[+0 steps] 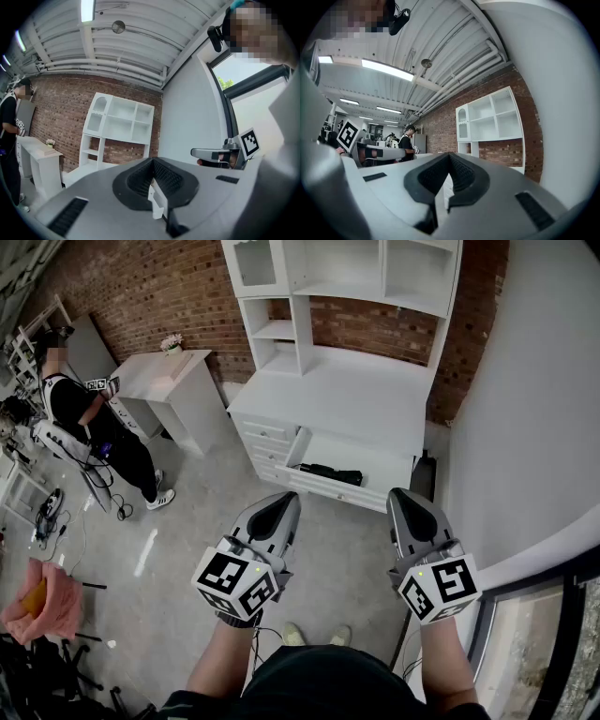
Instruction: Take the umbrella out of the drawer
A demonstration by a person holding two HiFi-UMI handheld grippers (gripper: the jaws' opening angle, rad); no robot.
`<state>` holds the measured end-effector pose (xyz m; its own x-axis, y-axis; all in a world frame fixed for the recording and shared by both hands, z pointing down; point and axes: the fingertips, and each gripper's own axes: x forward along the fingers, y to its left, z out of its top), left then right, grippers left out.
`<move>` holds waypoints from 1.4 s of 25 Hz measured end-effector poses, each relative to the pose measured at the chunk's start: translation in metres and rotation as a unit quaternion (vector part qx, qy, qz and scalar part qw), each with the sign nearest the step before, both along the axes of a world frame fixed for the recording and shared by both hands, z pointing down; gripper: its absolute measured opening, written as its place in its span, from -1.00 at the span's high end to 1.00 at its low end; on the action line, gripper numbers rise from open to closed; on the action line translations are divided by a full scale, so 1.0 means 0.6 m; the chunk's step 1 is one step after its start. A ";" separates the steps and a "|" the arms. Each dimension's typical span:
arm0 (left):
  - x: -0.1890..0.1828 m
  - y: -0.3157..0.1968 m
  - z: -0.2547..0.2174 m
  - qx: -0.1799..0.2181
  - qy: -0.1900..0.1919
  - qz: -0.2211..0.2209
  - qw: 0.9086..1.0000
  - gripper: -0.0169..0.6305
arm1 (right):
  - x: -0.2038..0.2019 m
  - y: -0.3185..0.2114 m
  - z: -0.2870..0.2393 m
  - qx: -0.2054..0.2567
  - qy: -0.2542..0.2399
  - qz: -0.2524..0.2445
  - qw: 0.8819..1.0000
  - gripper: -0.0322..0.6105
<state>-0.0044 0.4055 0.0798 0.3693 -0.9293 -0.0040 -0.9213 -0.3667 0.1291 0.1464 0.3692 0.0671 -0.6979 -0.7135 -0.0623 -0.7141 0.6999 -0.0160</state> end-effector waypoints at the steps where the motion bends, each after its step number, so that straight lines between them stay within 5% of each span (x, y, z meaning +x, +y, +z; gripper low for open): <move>1: 0.002 0.001 -0.001 0.000 0.000 0.001 1.000 0.93 | 0.001 0.001 -0.001 0.001 0.000 0.000 1.000 0.89; 21: 0.055 -0.016 0.016 -0.016 -0.014 0.007 1.000 0.93 | 0.049 -0.012 0.026 -0.026 -0.027 -0.024 0.999 0.89; 35: 0.009 -0.126 0.070 -0.036 -0.017 0.043 0.998 0.93 | 0.002 -0.096 0.066 -0.038 -0.017 0.004 0.999 0.89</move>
